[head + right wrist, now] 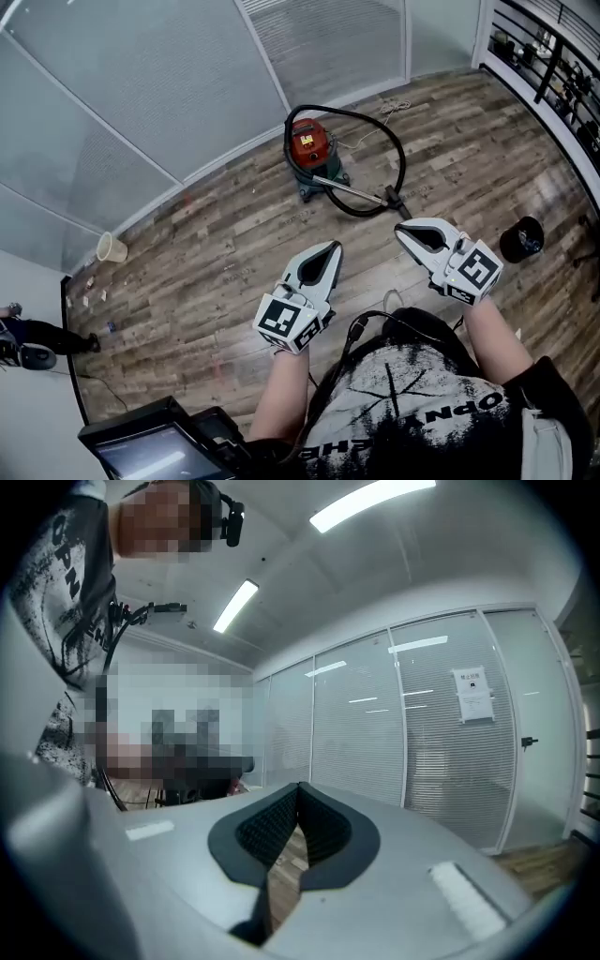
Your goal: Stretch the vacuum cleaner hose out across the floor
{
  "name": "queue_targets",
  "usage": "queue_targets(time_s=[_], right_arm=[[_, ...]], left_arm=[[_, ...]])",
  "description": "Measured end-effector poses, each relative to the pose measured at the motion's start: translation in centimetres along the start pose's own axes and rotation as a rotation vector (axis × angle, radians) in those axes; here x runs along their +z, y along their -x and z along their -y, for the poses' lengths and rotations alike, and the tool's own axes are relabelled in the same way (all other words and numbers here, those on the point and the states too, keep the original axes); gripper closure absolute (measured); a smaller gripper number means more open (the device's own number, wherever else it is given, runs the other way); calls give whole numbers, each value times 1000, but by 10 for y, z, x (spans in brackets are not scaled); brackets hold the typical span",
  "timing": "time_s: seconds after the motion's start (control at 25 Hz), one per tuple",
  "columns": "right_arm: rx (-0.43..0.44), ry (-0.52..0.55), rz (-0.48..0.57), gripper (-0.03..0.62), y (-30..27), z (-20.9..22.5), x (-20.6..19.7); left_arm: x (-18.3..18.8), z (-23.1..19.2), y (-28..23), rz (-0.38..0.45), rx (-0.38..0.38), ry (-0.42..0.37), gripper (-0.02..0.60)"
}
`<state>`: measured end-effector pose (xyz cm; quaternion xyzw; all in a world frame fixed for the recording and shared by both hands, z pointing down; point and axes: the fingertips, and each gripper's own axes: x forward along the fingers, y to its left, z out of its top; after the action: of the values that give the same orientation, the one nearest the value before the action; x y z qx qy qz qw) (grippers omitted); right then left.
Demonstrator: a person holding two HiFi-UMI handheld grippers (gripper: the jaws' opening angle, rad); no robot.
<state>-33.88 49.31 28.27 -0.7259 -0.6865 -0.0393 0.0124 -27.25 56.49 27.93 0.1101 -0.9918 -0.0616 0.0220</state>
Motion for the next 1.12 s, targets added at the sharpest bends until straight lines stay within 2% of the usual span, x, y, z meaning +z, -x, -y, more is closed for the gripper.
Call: queue_targets(time_s=[0.28, 0.56, 0.84, 1.12], right_arm=[[15, 3, -12, 588, -13, 97, 0], [47, -15, -37, 588, -23, 170, -16], [109, -10, -32, 588, -40, 218, -15], [132, -6, -47, 588, -48, 241, -23]], left_arm=[[24, -55, -82, 7, 42, -17, 583], [26, -90, -144, -15, 81, -10, 583], [34, -115, -186, -34, 129, -29, 583], [30, -125, -202, -52, 142, -11, 583]])
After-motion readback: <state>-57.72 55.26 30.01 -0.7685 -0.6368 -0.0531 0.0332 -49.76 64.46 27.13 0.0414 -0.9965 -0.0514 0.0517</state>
